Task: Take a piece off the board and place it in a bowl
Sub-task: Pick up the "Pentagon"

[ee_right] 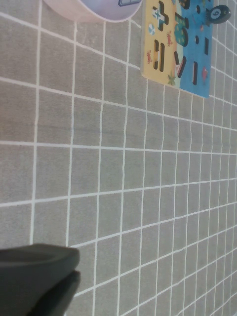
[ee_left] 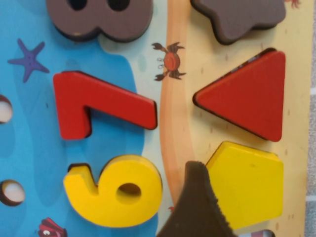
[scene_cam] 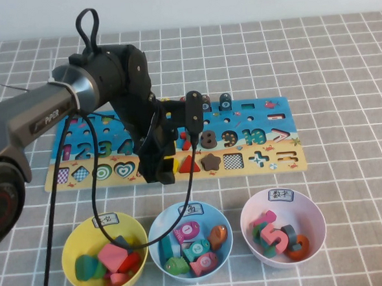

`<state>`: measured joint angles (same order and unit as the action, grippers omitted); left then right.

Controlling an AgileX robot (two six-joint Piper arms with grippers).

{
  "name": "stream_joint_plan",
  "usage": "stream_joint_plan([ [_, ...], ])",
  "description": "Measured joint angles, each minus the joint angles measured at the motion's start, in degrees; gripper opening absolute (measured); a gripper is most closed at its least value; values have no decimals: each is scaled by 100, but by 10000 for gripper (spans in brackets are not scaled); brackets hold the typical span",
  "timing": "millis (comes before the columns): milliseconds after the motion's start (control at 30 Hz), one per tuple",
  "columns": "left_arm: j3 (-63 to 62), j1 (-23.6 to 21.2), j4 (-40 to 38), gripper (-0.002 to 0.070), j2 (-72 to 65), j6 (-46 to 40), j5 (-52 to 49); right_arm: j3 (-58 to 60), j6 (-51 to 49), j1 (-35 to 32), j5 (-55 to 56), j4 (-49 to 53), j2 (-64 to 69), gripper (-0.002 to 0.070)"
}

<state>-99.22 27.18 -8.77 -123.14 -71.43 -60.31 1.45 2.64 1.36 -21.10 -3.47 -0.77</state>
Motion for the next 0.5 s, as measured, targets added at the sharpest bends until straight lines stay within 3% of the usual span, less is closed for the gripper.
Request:
stream_joint_plan([
  [500,0,0,59,452,147,0,137,0,0,0,0,-10,0,-18],
])
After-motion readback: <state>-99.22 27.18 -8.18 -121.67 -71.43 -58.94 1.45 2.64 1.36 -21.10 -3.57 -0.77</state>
